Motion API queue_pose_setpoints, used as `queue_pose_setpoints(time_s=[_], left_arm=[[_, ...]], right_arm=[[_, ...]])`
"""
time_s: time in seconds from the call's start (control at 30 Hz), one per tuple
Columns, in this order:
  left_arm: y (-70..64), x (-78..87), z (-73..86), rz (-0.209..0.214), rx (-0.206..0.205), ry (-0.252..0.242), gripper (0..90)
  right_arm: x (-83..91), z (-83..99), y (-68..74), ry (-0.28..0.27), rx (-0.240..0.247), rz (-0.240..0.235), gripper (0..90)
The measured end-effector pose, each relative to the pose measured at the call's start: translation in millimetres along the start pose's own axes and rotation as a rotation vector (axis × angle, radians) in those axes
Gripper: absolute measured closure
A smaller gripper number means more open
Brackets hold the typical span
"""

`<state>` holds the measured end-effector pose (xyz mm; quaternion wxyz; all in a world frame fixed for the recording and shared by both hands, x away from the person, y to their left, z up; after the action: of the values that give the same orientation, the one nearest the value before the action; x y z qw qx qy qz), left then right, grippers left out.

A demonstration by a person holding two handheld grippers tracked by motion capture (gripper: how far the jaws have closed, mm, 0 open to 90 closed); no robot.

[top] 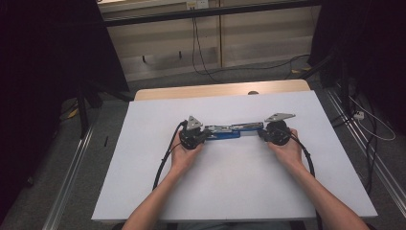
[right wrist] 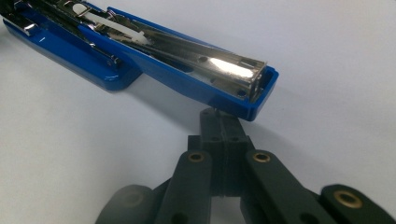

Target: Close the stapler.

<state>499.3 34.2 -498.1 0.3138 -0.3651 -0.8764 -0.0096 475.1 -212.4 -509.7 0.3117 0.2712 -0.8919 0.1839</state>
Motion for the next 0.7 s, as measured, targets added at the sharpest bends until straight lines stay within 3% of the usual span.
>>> queue_pose_setpoints(time_s=[0.7], left_arm=[[0.2,-0.4,0.0,0.008,0.004,-0.006,90.0]], right_arm=[[7.0,-10.2,-0.8,-0.085,-0.003,-0.002,90.0]])
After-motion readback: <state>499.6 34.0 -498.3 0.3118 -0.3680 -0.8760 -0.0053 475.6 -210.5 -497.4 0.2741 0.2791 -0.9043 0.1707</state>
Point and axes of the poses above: each handheld gripper's, and its own axes: x roughly backward along the jaws, z roughly out of its underside, y roughly to its left, the point moved 7 cm from there along -x, roughly forward along the jaws, and after that the axes turned 14 degrees about x, right-handed, at the moved point
